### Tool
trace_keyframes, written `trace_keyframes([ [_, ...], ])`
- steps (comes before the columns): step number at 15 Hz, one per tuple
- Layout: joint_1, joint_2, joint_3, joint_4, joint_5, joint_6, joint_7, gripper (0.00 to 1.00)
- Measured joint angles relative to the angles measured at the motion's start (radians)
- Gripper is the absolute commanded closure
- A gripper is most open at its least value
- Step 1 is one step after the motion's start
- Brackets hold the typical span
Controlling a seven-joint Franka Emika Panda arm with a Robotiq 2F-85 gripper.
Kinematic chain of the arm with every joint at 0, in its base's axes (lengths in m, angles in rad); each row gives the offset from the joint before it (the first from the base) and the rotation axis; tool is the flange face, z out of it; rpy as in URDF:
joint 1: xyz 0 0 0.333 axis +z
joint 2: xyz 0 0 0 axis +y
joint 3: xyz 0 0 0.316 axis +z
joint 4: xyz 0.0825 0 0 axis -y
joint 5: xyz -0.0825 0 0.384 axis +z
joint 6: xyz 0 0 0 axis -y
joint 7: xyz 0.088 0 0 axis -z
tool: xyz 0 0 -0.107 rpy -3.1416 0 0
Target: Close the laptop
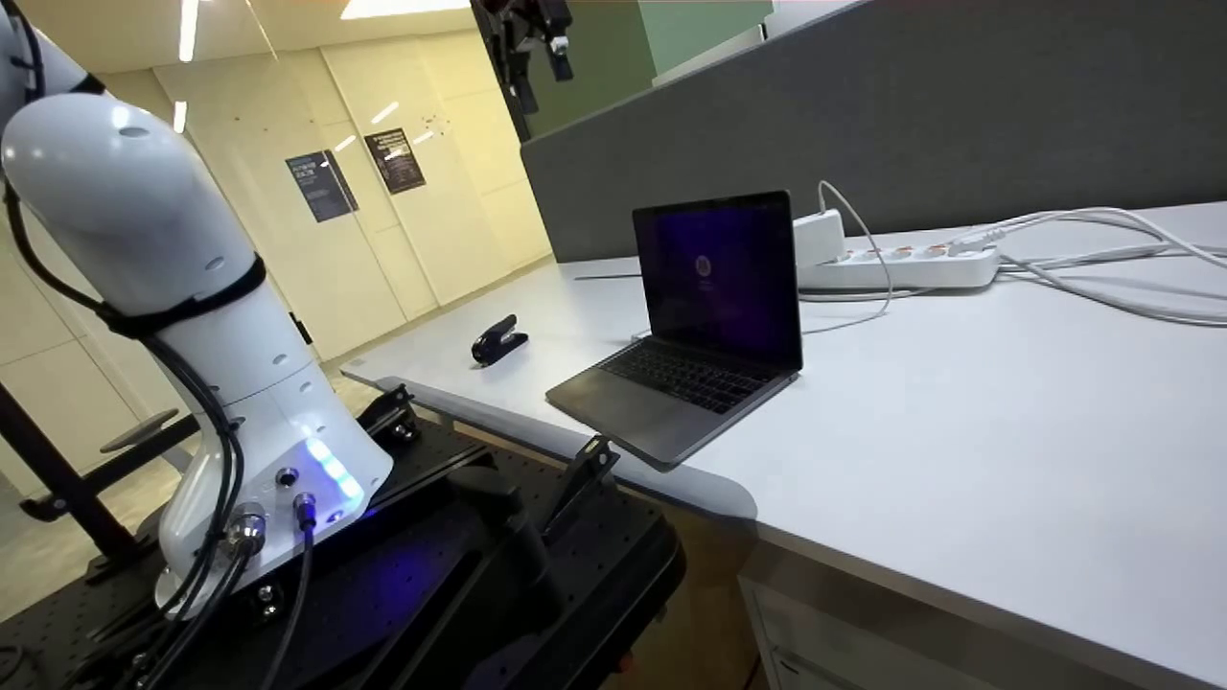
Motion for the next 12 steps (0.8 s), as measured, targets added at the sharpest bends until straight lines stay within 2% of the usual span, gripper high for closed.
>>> trace_keyframes([
  [3,-0.027,0.053,-0.051,-0.006,-0.013,0.175,-0.002,0.0],
  [9,-0.034,0.087,-0.061,-0.005,-0.012,0.229,0.0,0.0],
  [12,-0.04,0.112,-0.088,-0.004,-0.005,0.283,-0.003,0.0],
])
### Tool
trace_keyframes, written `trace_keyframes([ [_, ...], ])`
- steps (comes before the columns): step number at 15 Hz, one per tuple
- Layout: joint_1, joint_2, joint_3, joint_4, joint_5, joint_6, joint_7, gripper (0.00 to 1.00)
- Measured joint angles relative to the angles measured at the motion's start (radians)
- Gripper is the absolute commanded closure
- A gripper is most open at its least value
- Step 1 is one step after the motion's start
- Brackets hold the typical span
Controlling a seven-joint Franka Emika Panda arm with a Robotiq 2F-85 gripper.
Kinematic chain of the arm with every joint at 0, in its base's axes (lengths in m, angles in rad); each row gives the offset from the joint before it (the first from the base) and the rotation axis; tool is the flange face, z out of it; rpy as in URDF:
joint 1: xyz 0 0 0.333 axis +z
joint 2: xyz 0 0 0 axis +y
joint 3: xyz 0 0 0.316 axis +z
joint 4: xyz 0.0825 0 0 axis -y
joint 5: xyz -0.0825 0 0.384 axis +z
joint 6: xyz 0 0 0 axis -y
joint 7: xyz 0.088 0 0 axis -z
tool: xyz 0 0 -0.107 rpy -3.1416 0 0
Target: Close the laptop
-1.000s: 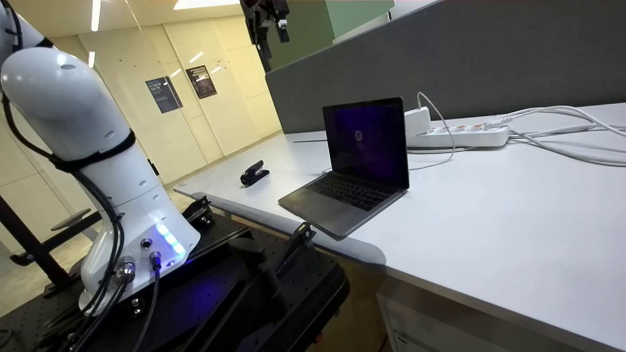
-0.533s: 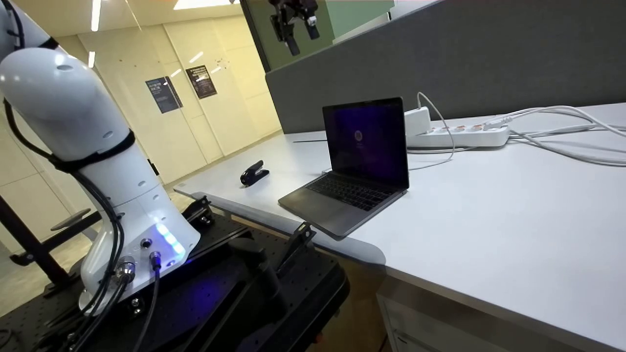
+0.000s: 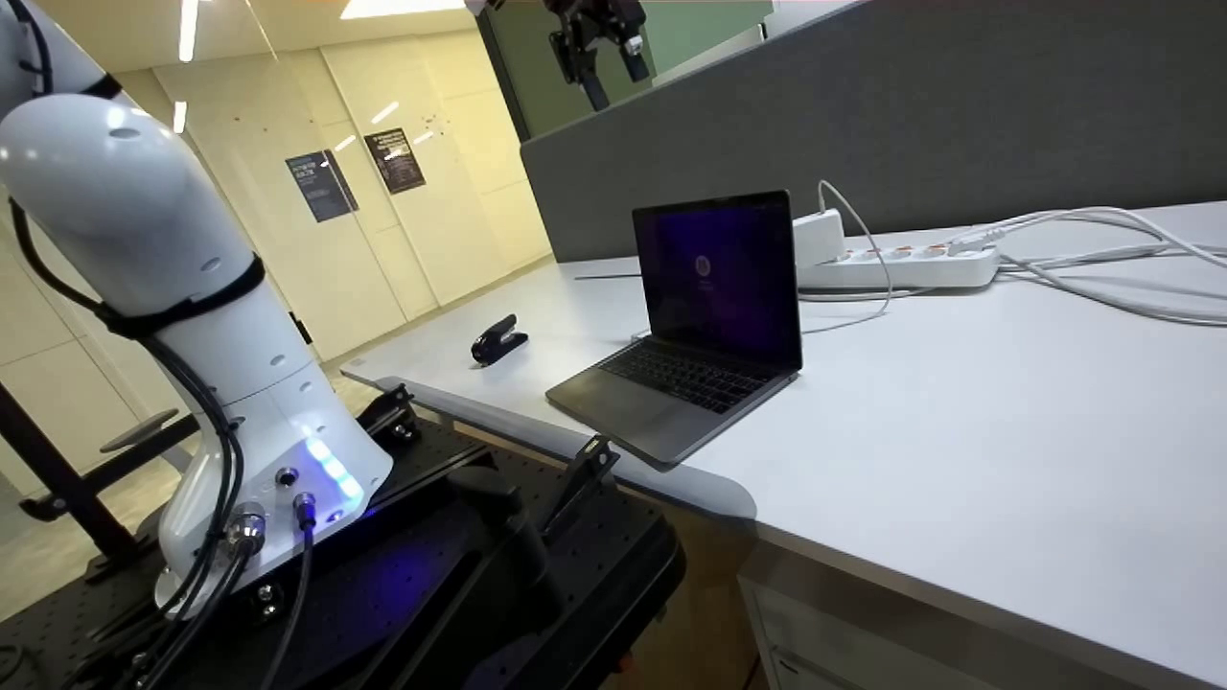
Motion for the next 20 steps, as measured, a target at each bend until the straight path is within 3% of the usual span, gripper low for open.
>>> trace_keyframes([
  [7,-0.021,0.148,-0.073,0.023,0.058,0.185,-0.053,0.0],
  [20,-0.021,0.462,-0.072,0.208,0.14,0.195,-0.221,0.0],
])
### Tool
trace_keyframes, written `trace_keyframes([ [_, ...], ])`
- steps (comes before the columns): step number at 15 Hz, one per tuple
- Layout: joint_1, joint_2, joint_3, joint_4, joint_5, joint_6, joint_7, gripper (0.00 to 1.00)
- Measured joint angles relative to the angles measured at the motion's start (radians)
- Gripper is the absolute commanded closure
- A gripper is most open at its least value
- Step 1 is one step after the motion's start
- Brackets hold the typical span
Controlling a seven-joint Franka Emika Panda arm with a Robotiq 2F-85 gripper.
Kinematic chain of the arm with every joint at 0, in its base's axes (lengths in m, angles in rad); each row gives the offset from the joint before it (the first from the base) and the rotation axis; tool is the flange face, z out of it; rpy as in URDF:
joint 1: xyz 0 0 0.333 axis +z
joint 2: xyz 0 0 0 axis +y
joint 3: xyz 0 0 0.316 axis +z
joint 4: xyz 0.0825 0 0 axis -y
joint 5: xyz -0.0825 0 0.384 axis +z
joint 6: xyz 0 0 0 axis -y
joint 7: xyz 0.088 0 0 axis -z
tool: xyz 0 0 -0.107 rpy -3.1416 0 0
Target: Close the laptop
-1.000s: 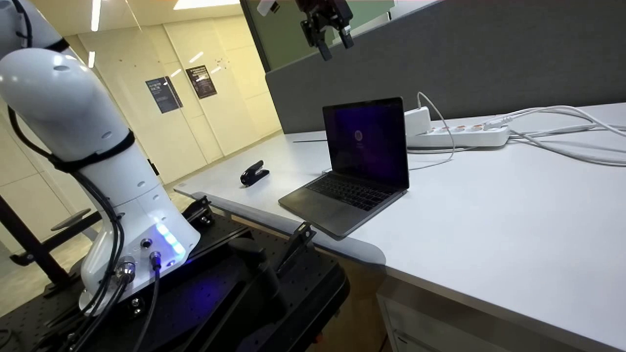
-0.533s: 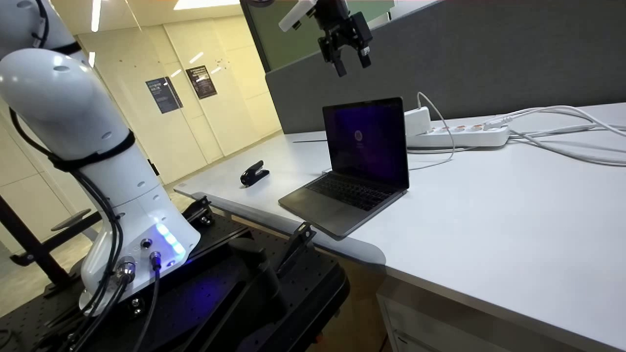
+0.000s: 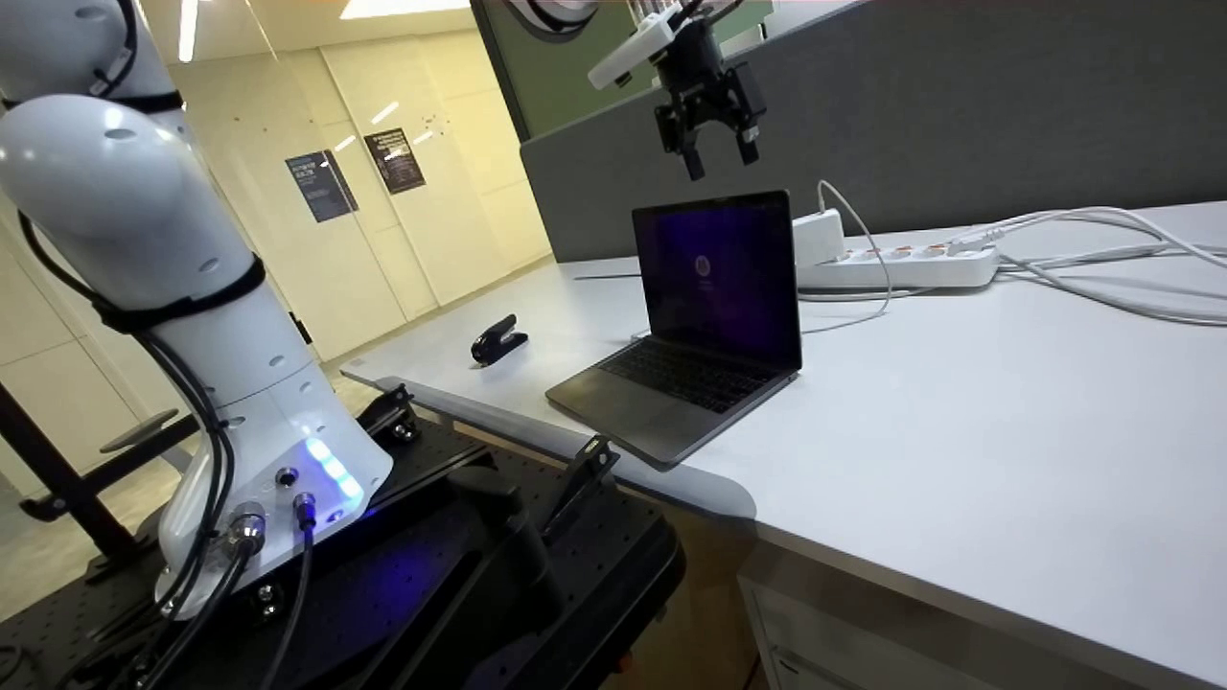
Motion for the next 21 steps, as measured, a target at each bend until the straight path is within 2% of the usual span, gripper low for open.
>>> trace_keyframes([
  [8,0.0,0.093,0.04,0.041,0.014,-0.007,-0.043,0.0],
  [15,0.004,0.077,0.063,0.021,0.009,-0.015,-0.043,0.0],
  [21,0.013,0.015,0.065,-0.06,0.011,-0.015,-0.026,0.0],
])
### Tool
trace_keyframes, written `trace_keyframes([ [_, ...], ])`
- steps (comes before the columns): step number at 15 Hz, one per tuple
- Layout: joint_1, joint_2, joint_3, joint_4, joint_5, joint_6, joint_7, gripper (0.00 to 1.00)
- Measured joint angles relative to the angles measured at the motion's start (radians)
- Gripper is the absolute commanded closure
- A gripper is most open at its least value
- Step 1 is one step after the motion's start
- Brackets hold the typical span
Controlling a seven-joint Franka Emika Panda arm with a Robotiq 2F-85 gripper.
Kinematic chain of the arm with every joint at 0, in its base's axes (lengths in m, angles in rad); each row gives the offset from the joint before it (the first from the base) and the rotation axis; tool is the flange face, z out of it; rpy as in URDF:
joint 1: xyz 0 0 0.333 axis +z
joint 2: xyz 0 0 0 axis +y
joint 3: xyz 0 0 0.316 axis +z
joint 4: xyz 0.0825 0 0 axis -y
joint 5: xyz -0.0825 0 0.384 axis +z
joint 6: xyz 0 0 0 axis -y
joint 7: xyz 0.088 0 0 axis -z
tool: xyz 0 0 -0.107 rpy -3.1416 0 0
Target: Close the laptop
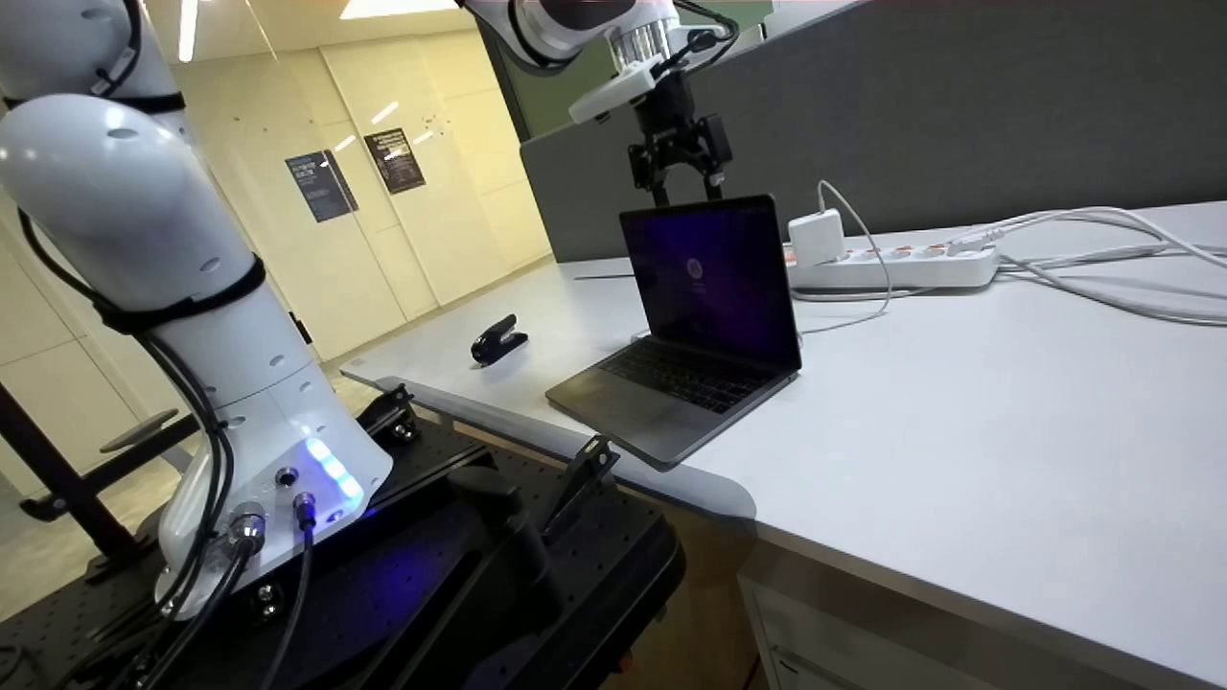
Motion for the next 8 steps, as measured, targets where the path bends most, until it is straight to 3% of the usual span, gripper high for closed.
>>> trace_keyframes([
  [8,0.028,-0.09,0.004,-0.153,-0.001,0.002,0.074,0.0],
])
